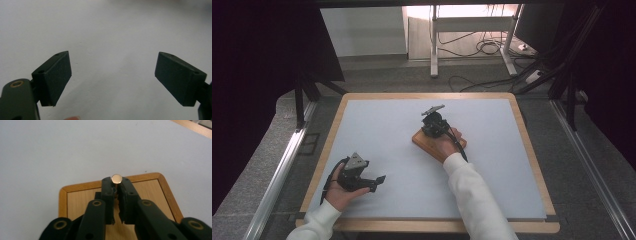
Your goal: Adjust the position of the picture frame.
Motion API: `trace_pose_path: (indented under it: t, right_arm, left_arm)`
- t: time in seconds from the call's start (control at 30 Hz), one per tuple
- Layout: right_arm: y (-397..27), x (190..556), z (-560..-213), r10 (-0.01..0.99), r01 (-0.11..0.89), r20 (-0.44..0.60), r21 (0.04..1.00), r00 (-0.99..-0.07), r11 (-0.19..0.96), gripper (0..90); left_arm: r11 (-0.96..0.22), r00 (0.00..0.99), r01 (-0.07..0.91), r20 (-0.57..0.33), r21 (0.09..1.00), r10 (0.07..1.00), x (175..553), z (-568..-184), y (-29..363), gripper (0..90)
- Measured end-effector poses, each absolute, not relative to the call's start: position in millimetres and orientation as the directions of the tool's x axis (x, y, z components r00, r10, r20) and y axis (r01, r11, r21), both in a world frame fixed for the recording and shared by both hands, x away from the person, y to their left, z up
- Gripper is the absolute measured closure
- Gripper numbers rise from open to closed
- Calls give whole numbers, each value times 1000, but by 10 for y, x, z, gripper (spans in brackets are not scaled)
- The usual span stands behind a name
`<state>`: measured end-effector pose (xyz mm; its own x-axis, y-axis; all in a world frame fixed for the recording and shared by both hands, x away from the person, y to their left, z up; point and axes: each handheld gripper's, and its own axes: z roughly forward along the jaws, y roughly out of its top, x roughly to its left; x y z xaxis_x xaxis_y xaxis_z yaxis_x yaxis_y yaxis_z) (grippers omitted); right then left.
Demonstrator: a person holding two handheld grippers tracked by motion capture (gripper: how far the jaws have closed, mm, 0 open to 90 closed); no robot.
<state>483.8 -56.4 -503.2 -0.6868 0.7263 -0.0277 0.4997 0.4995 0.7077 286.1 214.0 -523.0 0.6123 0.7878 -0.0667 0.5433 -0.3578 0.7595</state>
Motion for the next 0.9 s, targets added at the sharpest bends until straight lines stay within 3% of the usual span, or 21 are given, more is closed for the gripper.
trace_pose_path:
  t: [0.1,0.3,0.47,0.53,0.63,0.9]
  right_arm:
    - [-631,4781,-4931,712,483,-17,723,-702,493,619]
    - [-1003,4566,-4737,706,445,-60,737,-706,508,576]
    - [-1439,4488,-4717,748,475,-71,733,-660,488,664]
    - [-1596,4500,-4737,771,495,-74,726,-633,476,778]
    - [-1783,4556,-4796,794,529,-58,716,-604,455,876]
    - [-1987,4688,-5009,818,578,-64,677,-571,457,900]
  left_arm:
    - [-355,611,543,-68,761,789,2857,-5230,2145,136]
    - [-357,609,544,-65,760,790,2857,-5233,2146,135]
    - [-359,608,543,-60,759,792,2862,-5229,2130,136]
    - [-360,607,545,-60,757,793,2868,-5232,2122,136]
    - [-365,608,545,-56,755,792,2875,-5239,2114,135]
    - [-360,602,549,-59,754,796,2876,-5244,2126,135]
